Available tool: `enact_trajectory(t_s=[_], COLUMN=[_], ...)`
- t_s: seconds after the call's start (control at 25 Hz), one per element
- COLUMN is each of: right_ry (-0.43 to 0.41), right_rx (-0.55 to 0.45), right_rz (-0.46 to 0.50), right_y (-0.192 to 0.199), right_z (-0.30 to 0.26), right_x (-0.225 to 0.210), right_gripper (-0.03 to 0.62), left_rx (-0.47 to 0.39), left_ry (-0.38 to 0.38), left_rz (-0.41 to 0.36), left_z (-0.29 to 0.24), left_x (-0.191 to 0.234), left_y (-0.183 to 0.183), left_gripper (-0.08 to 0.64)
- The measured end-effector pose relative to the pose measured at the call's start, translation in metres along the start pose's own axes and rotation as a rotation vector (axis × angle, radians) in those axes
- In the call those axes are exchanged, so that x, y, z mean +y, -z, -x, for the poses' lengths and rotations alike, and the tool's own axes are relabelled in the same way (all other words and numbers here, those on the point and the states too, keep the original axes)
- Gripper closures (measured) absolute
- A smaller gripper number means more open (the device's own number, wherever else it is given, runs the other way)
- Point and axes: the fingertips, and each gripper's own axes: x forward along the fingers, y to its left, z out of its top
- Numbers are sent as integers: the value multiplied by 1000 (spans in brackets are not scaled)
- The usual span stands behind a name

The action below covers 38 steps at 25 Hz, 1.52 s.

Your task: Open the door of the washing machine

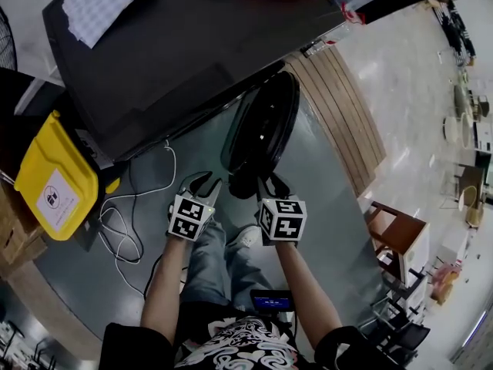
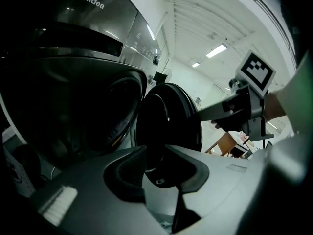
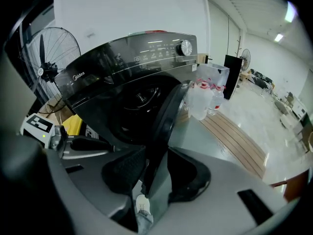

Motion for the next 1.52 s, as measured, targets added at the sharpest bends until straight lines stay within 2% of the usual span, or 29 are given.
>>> enact_trajectory(t_s=[0.2,0.36,0.56,0.76,0.92,1.12,1.24,1.36,1.52], right_ry=[76,175,280,392,490,545,602,577,396], right_rx=[3,4,25,17,-38,-70,-131,-203,-292], right_rz=[-31,-94,-87,-136,-167,-179,-181,-198,-168], right_y=[17,29,31,28,22,18,7,0,-1], right_z=[16,27,37,47,49,48,64,87,127], right_x=[-38,-83,-141,-196,-230,-258,-260,-240,-185], right_gripper=[468,477,472,475,496,509,523,584,589], left_rx=[-39,-47,-35,-34,-43,-52,-39,-36,-132], left_ry=[-69,-83,-95,-110,-128,-143,-162,-172,-198], left_rz=[44,72,84,78,71,33,-16,-65,-66], left_z=[-1,0,1,3,7,14,18,28,63], left_x=[13,18,21,27,37,39,38,25,-12], left_y=[-12,-11,-8,-8,-11,-11,-12,-19,-50], left_gripper=[454,462,465,477,477,477,472,472,474])
